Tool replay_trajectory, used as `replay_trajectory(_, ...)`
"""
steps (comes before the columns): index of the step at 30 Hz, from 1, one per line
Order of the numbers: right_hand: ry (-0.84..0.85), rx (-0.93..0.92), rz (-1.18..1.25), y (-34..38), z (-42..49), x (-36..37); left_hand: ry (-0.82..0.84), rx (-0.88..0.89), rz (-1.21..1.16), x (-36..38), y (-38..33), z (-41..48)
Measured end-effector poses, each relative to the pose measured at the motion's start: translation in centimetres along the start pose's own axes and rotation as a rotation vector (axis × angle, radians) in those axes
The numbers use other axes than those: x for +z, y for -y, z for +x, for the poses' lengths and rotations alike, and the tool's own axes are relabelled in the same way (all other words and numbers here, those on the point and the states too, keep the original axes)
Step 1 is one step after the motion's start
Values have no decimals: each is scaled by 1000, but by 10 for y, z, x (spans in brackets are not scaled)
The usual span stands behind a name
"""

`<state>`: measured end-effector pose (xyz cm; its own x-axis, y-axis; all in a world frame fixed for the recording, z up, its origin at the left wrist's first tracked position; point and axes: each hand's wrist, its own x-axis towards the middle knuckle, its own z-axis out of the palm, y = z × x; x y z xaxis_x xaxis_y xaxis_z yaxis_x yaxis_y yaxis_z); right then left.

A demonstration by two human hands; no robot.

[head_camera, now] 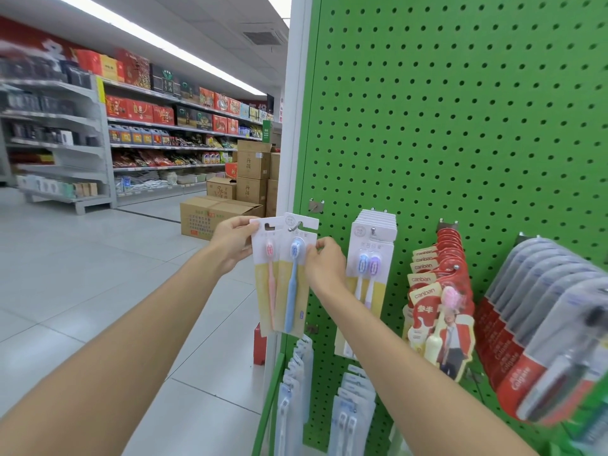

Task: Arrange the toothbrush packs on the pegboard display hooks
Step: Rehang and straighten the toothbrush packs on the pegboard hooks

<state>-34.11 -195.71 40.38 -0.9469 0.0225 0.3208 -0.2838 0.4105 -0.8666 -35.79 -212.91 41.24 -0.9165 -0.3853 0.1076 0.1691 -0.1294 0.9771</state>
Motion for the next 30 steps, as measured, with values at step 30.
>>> replay_trajectory(30,238,191,322,-106,-151,38,223,-282,-116,-44,139,-184)
